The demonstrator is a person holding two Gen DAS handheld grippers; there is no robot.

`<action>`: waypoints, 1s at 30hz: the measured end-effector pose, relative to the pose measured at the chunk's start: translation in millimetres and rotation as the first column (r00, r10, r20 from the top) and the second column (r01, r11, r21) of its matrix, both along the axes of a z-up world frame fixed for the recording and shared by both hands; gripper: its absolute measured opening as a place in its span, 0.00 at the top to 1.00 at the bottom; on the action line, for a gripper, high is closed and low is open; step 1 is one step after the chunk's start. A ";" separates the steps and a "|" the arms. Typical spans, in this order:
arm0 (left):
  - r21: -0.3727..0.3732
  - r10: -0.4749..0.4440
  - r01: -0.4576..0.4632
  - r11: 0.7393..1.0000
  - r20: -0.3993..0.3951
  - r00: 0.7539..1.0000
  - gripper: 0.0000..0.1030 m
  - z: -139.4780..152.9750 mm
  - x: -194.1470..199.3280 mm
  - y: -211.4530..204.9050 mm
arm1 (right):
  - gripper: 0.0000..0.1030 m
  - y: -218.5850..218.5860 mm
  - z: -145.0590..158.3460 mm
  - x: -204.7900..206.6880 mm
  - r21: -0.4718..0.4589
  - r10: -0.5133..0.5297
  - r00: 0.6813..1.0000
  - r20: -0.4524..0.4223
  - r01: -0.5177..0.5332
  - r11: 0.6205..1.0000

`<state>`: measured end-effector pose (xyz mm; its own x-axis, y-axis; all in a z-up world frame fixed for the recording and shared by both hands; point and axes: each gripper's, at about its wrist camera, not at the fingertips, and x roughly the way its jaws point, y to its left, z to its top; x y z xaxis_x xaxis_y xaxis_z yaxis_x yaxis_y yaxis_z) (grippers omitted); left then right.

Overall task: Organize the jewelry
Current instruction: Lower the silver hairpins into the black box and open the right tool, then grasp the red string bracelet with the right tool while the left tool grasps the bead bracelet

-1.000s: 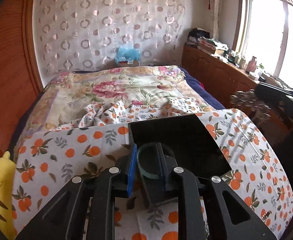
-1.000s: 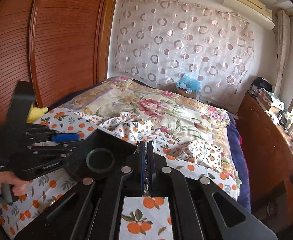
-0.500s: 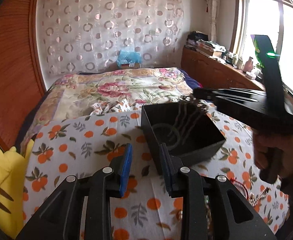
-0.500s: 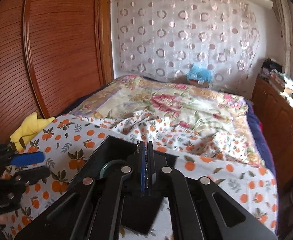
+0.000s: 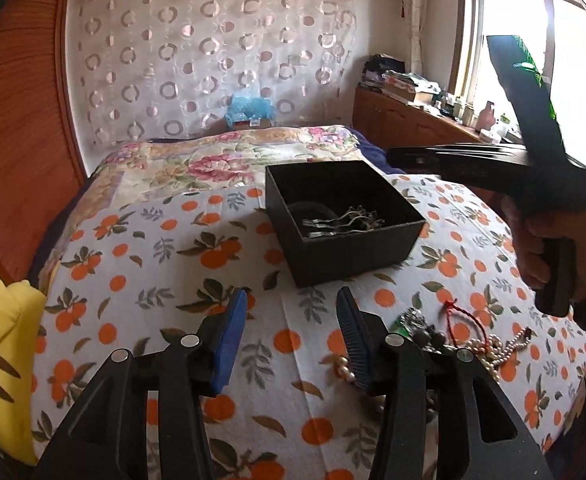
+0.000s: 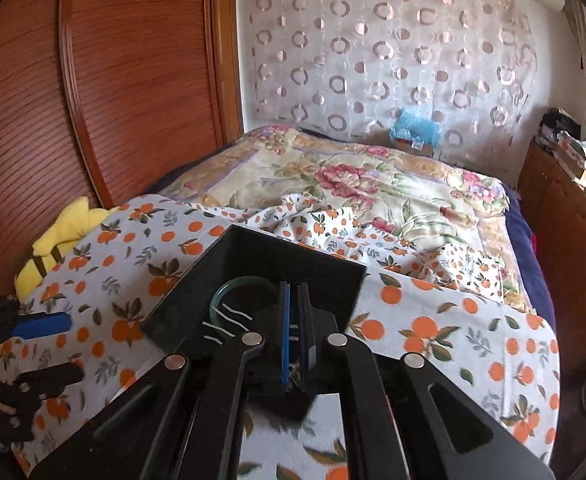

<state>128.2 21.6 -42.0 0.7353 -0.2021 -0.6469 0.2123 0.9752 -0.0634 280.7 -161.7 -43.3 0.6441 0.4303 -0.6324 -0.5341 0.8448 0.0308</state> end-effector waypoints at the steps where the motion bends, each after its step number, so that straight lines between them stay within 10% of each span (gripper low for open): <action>1: -0.008 -0.004 0.004 1.000 -0.003 1.000 0.57 -0.6 -2.5 -0.4 | 0.94 -4.8 1.8 -9.5 0.000 0.007 1.000 0.007 -0.007 1.000; 12: -0.035 -0.033 0.032 0.999 -0.034 0.999 0.53 -11.7 -35.6 -6.5 | 0.84 -58.5 -28.6 -97.3 -0.040 0.025 0.999 -0.023 -0.026 0.999; 30: -0.021 -0.095 0.094 0.995 -0.111 0.989 0.61 -33.6 -41.0 -26.5 | 0.84 -56.2 -83.3 -105.9 -0.164 0.026 0.984 -0.175 -0.055 0.985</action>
<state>87.2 -4.9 -75.5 0.6360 -0.2782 -0.7198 0.2941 0.9497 -0.1072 174.8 -217.9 -126.6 0.5036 0.3320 -0.7976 -0.5672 0.8235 -0.0153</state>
